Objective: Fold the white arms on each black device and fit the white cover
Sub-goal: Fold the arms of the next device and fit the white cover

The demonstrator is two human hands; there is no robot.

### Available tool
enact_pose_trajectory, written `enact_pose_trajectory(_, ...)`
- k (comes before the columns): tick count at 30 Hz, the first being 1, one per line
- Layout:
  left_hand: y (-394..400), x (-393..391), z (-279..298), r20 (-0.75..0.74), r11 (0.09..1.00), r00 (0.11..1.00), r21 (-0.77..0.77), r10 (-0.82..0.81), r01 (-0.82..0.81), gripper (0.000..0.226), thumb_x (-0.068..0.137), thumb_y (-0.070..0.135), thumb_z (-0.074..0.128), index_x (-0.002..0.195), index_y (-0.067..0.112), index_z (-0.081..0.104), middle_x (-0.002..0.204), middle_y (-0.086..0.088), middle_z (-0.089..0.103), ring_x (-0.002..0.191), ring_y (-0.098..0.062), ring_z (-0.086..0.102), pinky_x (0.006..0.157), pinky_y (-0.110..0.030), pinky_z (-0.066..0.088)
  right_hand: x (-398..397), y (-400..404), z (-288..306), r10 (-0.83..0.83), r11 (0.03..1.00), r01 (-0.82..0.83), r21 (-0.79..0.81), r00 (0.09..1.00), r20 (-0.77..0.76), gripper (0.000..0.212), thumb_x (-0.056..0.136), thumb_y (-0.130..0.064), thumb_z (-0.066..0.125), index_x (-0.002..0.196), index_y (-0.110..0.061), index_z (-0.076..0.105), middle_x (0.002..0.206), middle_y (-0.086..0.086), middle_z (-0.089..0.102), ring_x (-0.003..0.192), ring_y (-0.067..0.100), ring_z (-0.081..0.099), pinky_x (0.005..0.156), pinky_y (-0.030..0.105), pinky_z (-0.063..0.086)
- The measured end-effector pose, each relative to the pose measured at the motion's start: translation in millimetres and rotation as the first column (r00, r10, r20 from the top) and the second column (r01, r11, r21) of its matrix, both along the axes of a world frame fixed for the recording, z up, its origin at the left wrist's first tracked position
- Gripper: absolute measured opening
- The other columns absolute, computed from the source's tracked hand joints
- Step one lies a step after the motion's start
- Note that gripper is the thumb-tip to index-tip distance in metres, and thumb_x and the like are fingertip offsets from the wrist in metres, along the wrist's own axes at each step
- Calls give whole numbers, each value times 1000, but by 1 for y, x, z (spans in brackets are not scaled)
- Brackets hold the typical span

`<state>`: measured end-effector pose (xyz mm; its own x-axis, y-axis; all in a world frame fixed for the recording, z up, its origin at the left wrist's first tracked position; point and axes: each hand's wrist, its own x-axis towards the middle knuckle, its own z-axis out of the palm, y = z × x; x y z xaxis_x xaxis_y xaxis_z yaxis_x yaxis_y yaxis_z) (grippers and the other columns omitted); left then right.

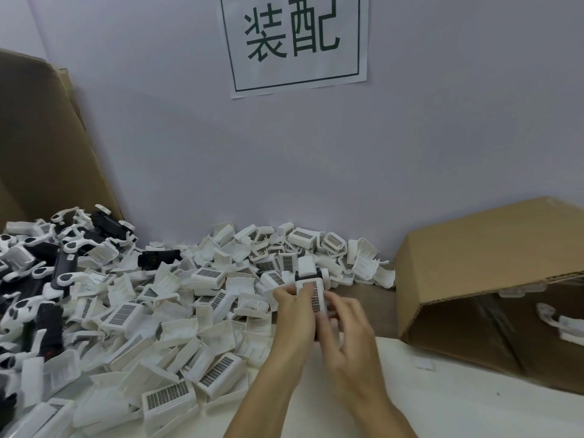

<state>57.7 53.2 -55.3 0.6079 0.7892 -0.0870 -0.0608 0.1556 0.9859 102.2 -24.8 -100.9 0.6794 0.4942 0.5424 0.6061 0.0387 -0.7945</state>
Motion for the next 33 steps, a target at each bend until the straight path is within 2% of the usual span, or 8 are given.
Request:
enact_pose_trajectory(5, 0, 4, -6, 4, 998, 999, 23, -52, 52, 27, 97, 30, 50, 103, 13, 70, 102, -15, 72, 91, -25, 70, 75, -35, 53, 7, 3, 2, -128, 973, 109, -202, 988, -82, 59, 90, -48, 62, 144, -35, 42, 122, -18, 46, 107, -2, 48, 81, 7, 41)
enact_pose_trajectory(9, -3, 1, -7, 10, 995, 995, 23, -96, 96, 46, 101, 31, 44, 74, 16, 79, 75, -4, 76, 61, -8, 69, 67, -30, 46, 14, -1, 12, -181, 982, 152, -109, 915, -360, 13, 79, -36, 69, 78, -24, 64, 73, -11, 61, 68, 9, 53, 54, 13, 36)
enact_pose_trajectory(12, 2, -1, -10, 136, 960, 971, 179, 195, -217, 30, 103, 19, 45, 87, 19, 70, 74, 5, 75, 70, -11, 69, 66, -26, 46, 21, -9, 23, 31, 981, 143, 131, 552, -833, 27, 84, -28, 64, 67, -7, 65, 60, 6, 61, 53, 18, 51, 47, 23, 41)
enact_pose_trajectory(15, 13, -10, -17, 331, 785, 817, 265, 471, -560, 21, 98, 7, 44, 98, 19, 61, 83, 8, 64, 83, -18, 58, 78, -32, 45, 26, -15, 44, 336, 910, 137, 391, 307, -891, 28, 94, -23, 58, 97, 2, 70, 85, 19, 70, 60, 23, 59, 61, 35, 56)
enact_pose_trajectory(20, 18, -9, -44, 233, 787, 845, 309, 482, -534, 20, 95, -4, 50, 102, 15, 52, 91, -7, 56, 82, -25, 51, 73, -23, 43, 72, -58, 139, 623, 588, 161, 793, 535, -570, 15, 71, -15, 63, 84, -12, 70, 90, 13, 62, 62, 16, 51, 58, 26, 42)
enact_pose_trajectory(23, 22, -8, -53, 200, 780, 849, 335, 490, -529, 24, 90, -11, 52, 101, 11, 51, 90, -11, 54, 85, -29, 50, 76, -24, 41, 112, -100, 178, 617, 369, 408, 835, 563, -549, 45, 106, -35, 34, 135, -4, 50, 127, 24, 54, 101, 34, 62, 83, 38, 57)
enact_pose_trajectory(26, 25, -6, -54, 174, 759, 853, 395, 492, -518, 28, 87, -15, 52, 101, 10, 53, 90, -15, 55, 85, -31, 51, 67, -9, 37, 111, -108, 167, 595, 517, 353, 780, 507, -624, 68, 107, -47, 27, 152, 4, 21, 147, 32, 39, 128, 47, 50, 102, 52, 48)
enact_pose_trajectory(33, 16, -5, -56, 80, 743, 923, 568, 378, -353, 32, 84, -17, 54, 84, 15, 60, 83, -6, 63, 81, -30, 56, 71, -31, 41, 34, -38, 41, 120, 992, -47, 116, 619, -776, 22, 103, -4, 42, 101, -1, 64, 63, 10, 70, 51, 22, 66, 48, 25, 50)
